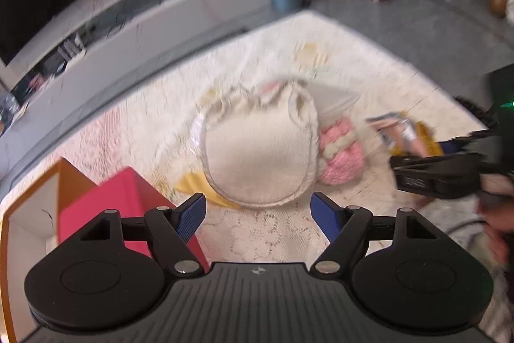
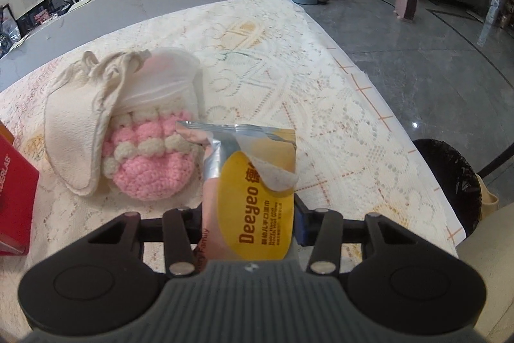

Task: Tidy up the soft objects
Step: 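Grasp the cream drawstring bag with the left gripper while the right holds the snack bag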

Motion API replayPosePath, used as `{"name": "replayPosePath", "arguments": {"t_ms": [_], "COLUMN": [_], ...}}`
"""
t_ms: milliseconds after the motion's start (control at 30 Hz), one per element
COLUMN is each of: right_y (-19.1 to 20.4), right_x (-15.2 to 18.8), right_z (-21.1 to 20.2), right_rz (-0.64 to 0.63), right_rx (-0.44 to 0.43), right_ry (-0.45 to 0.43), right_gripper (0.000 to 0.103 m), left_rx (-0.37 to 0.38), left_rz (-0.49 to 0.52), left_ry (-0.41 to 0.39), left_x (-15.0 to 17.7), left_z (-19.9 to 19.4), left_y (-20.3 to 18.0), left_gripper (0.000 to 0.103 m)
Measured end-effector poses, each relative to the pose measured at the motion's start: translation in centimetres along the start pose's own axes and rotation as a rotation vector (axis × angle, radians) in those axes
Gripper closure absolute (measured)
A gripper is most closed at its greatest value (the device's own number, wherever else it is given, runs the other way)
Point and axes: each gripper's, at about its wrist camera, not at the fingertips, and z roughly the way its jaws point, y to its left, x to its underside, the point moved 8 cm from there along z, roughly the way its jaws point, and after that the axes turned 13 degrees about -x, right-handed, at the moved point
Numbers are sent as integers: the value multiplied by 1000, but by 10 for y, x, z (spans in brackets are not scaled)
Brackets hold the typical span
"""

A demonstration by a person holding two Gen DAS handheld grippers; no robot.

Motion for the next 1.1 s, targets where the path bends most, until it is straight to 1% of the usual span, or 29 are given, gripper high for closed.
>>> {"name": "replayPosePath", "arguments": {"t_ms": [100,200,267,367,467,533,600,667,733,800,833,867,900,933,967,1067,1100], "right_y": [1,1,1,-3,-7,-9,-10,-10,-9,-8,-7,-6,-6,-6,-6,-7,-7], "right_x": [0,1,3,5,4,4,4,6,7,7,7,7,7,7,8,8,8], "right_z": [0,2,3,2,-1,-2,0,3,4,4,3,3,3,3,4,5,5], "right_rz": [-2,-11,-28,-41,-29,-34,-36,-38,-41,-48,-52,-54,-53,-52,-50,-44,-45], "right_rx": [-9,-3,12,50,45,53,64,71,73,67,62,55,49,47,48,51,49], "right_ry": [-2,8,25,39,29,29,39,50,59,59,57,55,54,55,58,64,64], "right_gripper": [56,57,57,57,57,56,56,56,56,56,56,56,56,56,56,56,56], "left_rx": [11,-7,2,-26,-38,-46,-15,12,4,-20,-22,-3,37,79,113,152,156], "left_rz": [19,-7,4,31,40,20,-15,-53,-77,-83,-96,-116,-137,-147,-153,-173,-173], "left_ry": [28,23,20,-4,-41,-49,-58,-83,-103,-75,-60,-51,-39,-24,-14,-22,-24], "left_x": [-1,-7,-11,-16,-20,-21,-22,-26,-29,-30,-29,-28,-27,-25,-23,-20,-19], "left_z": [19,32,41,52,55,58,58,57,57,64,67,69,71,71,71,67,64], "left_y": [-17,-24,-31,-38,-41,-40,-38,-34,-31,-28,-27,-25,-25,-25,-25,-21,-20], "left_gripper": [16,16,16,16,15,15,15,15,15,16,21,41,64,75,82,94,95]}}
